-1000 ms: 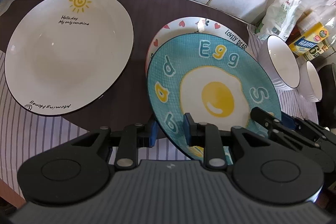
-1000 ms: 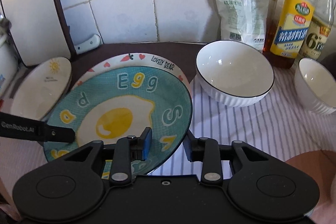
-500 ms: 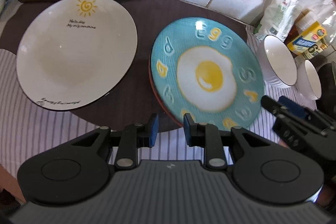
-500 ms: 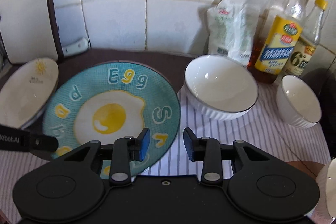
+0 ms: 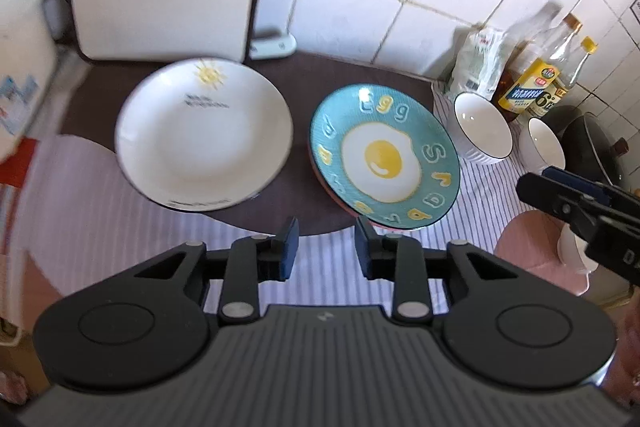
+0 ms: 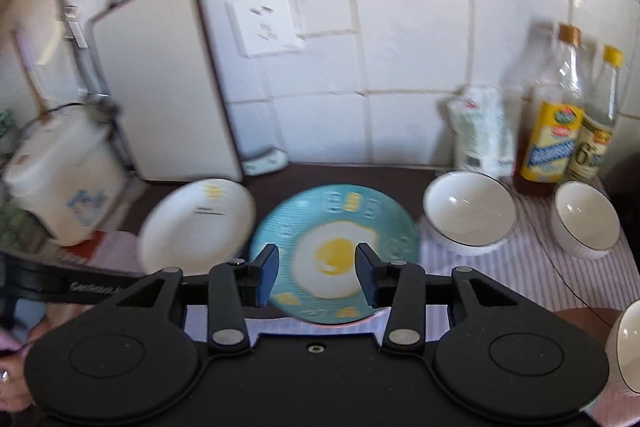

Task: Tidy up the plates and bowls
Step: 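Move both grippers to the white sun plate rim and close them, then lift the sun plate and carry it over the Egg plate stack, then lower the sun plate onto the Egg plate stack and open both grippers, then move both grippers to the rim of the white ribbed bowl on the pink mat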

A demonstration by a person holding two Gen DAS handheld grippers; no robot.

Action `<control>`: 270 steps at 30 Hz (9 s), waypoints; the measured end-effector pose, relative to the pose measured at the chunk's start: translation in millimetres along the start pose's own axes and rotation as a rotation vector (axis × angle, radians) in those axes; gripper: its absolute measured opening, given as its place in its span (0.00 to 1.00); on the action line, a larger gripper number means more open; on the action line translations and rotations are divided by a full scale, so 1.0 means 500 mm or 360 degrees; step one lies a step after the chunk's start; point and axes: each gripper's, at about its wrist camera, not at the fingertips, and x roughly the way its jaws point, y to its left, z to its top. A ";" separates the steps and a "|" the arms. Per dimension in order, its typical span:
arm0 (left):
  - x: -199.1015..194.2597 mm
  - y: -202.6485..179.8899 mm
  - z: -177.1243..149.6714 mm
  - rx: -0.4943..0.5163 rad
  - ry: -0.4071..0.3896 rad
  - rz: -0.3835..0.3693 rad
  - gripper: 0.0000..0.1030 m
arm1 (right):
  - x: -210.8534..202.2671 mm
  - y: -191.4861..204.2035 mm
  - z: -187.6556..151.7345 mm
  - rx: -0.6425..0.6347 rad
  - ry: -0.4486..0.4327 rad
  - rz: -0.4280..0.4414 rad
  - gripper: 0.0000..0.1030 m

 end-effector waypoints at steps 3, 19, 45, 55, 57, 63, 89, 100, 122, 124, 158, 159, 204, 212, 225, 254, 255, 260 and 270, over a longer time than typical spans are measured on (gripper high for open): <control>-0.045 0.017 -0.007 0.0035 -0.0037 0.0021 0.34 | -0.029 0.035 -0.004 -0.0049 -0.0028 0.0058 0.52; -0.110 0.135 -0.018 0.0104 -0.0159 0.0166 0.62 | -0.045 0.156 -0.033 -0.0186 -0.0163 0.0367 0.78; 0.126 0.374 0.007 -0.0123 -0.0353 0.0182 0.78 | 0.303 0.205 -0.137 0.0342 -0.0070 0.0363 0.81; 0.208 0.362 0.040 -0.0011 -0.0317 0.0185 0.74 | 0.350 0.218 -0.123 0.0393 -0.0063 0.0338 0.75; 0.218 0.359 0.046 0.0015 -0.0303 0.0182 0.71 | 0.352 0.219 -0.124 0.0402 -0.0075 0.0320 0.75; 0.252 0.365 0.043 0.0011 -0.0213 0.0209 0.26 | 0.380 0.209 -0.131 0.0536 0.0051 0.0230 0.60; 0.247 0.404 0.051 -0.0278 0.0007 0.0032 0.17 | 0.406 0.192 -0.093 0.0449 0.0234 0.0119 0.23; 0.181 0.352 0.011 -0.0296 -0.0008 -0.0062 0.17 | 0.330 0.160 -0.055 0.0380 0.0261 0.0161 0.24; 0.020 0.176 0.015 -0.0067 -0.0134 -0.0228 0.17 | 0.095 0.077 -0.034 0.0317 -0.0019 0.0238 0.25; 0.023 0.157 0.023 -0.0027 -0.0129 -0.0226 0.17 | 0.083 0.063 -0.039 0.0322 -0.0044 0.0228 0.25; 0.234 -0.039 0.062 0.0156 0.0186 -0.0142 0.18 | 0.133 -0.147 -0.097 0.0643 0.0091 0.0060 0.27; 0.237 -0.039 0.064 0.0154 0.0194 -0.0136 0.18 | 0.137 -0.146 -0.098 0.0642 0.0103 0.0055 0.27; 0.277 -0.042 0.050 0.0096 0.0267 -0.0099 0.23 | 0.211 -0.075 -0.055 0.0201 0.0238 -0.0424 0.28; 0.215 -0.054 0.050 0.0171 0.0232 -0.0136 0.43 | 0.103 -0.060 -0.012 0.0215 0.0205 -0.0292 0.28; 0.093 -0.095 0.040 0.0267 0.0174 -0.0241 0.70 | -0.014 -0.063 -0.015 0.0235 0.0116 -0.0265 0.31; -0.008 -0.377 -0.089 0.0815 0.0176 -0.0158 0.91 | -0.266 -0.157 -0.117 0.0124 -0.0051 -0.0299 0.54; 0.003 -0.389 -0.096 0.0831 0.0193 -0.0143 0.91 | -0.270 -0.170 -0.123 0.0130 -0.0059 -0.0294 0.58; 0.060 -0.441 -0.124 0.0863 0.0228 -0.0076 0.91 | -0.275 -0.241 -0.169 0.0137 -0.0110 -0.0223 0.60; 0.182 -0.548 -0.135 0.0832 0.0285 -0.0140 0.91 | -0.228 -0.401 -0.270 0.0109 -0.0011 -0.0340 0.66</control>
